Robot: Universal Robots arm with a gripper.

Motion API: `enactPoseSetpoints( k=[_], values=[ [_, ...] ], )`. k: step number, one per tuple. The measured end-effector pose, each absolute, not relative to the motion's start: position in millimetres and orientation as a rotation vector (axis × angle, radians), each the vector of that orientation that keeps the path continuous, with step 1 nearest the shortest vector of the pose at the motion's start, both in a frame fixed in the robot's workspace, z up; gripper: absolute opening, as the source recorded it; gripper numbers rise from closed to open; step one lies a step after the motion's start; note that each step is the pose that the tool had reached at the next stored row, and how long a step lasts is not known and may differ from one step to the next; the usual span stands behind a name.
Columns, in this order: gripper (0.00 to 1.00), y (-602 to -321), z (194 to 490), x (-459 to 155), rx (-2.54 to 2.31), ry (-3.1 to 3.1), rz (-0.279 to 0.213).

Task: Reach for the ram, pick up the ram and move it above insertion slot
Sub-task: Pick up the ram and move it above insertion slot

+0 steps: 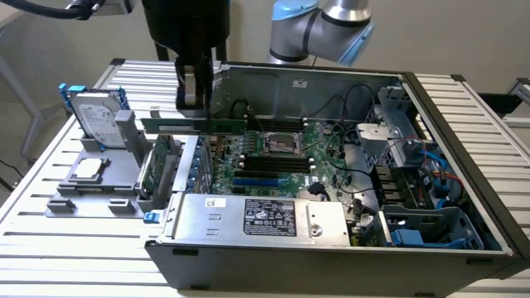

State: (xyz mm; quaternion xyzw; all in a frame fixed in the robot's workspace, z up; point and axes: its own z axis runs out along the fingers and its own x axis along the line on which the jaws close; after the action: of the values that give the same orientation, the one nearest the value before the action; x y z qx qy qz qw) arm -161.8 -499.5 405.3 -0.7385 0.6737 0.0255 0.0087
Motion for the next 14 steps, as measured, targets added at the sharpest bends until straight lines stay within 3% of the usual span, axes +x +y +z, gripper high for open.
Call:
enactPoseSetpoints(
  k=[14],
  values=[
    [0.14, -480, 401, -102, -2.307, 2.105, 0.079]
  ],
)
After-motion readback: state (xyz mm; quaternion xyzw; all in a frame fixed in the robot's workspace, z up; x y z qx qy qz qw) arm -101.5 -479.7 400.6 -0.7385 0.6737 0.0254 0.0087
